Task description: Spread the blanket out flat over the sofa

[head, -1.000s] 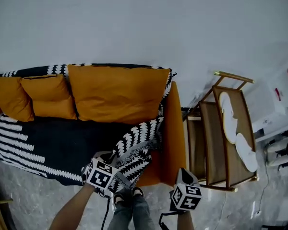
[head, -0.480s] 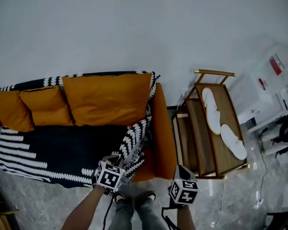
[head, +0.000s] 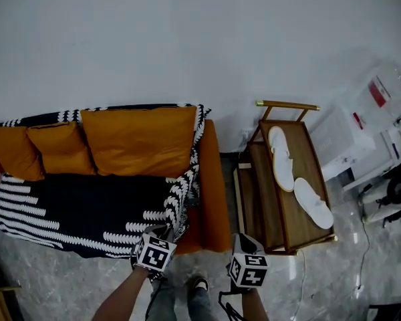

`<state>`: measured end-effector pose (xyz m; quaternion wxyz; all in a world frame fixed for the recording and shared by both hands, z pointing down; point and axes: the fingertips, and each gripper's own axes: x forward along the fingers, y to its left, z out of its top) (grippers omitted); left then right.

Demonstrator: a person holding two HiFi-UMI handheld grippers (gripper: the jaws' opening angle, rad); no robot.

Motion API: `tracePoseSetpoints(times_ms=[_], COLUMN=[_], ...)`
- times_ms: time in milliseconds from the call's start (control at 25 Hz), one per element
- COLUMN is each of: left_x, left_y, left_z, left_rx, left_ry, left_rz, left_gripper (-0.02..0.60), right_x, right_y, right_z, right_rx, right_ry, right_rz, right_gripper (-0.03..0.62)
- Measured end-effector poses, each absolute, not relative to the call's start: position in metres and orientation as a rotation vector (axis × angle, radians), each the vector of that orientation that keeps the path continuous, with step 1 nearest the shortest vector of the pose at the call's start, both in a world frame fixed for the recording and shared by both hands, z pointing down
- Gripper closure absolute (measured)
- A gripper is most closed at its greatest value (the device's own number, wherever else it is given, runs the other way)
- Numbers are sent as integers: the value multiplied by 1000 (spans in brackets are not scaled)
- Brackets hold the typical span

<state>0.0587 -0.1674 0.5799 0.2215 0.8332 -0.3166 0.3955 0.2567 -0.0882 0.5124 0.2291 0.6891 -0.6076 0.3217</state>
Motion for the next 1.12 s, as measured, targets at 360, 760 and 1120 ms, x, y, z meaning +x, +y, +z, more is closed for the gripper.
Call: tracePoseSetpoints(times_ms=[360,760,1120], left_x=[89,119,130], left_y=[-134,-103,-92], left_z=[588,605,630], left_rx=[2237,2225,2195], left_ry=[-945,-945,-958], left_rz=[1055,1041,933], left_gripper=[552,552,552], right_x=[286,302,311], right_y=[-67,-50,-35], right_z=[519,535,566], right_rx=[1851,1799,1775], right_ry=[-1730,-1753,-1747], right_rz=[906,903,922], right_gripper=[589,589,589])
